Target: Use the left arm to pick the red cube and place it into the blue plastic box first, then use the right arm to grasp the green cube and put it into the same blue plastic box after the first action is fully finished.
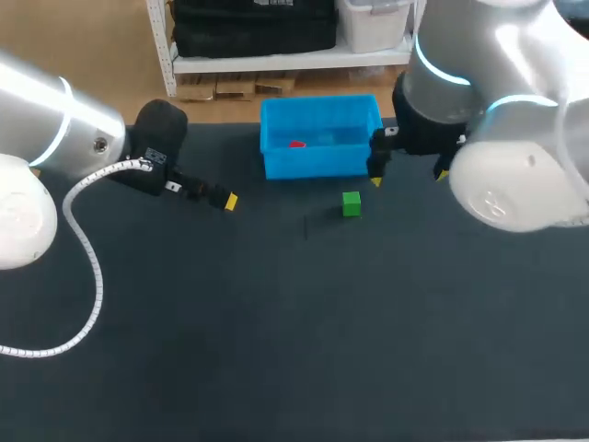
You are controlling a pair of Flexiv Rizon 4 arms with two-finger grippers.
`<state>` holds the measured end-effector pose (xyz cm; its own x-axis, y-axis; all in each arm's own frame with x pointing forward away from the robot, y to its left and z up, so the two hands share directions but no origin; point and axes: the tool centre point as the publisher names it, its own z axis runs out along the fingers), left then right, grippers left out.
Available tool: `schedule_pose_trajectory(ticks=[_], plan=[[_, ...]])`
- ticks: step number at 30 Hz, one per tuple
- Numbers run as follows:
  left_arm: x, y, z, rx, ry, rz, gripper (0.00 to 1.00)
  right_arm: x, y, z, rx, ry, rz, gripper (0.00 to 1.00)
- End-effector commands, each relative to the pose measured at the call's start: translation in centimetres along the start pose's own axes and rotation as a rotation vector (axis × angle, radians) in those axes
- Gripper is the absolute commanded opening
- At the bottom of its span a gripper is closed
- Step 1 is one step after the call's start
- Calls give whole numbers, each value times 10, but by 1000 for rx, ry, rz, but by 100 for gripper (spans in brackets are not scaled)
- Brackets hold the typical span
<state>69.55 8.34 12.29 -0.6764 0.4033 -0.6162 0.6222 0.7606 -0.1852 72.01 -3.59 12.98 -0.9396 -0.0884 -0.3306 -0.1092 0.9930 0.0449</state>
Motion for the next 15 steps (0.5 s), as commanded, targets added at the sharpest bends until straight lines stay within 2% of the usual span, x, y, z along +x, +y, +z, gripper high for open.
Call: schedule_pose_trajectory(ticks=[1, 6, 15], plan=[[1, 2, 0, 6, -4, 2, 100, -8, 9, 13, -16, 87, 7, 100], [1, 2, 0, 6, -4, 2, 100, -9, 22, 25, -23, 94, 20, 100], [1, 2, 0, 6, -4, 2, 100, -13, 32, 46, -37, 70, 21, 100]])
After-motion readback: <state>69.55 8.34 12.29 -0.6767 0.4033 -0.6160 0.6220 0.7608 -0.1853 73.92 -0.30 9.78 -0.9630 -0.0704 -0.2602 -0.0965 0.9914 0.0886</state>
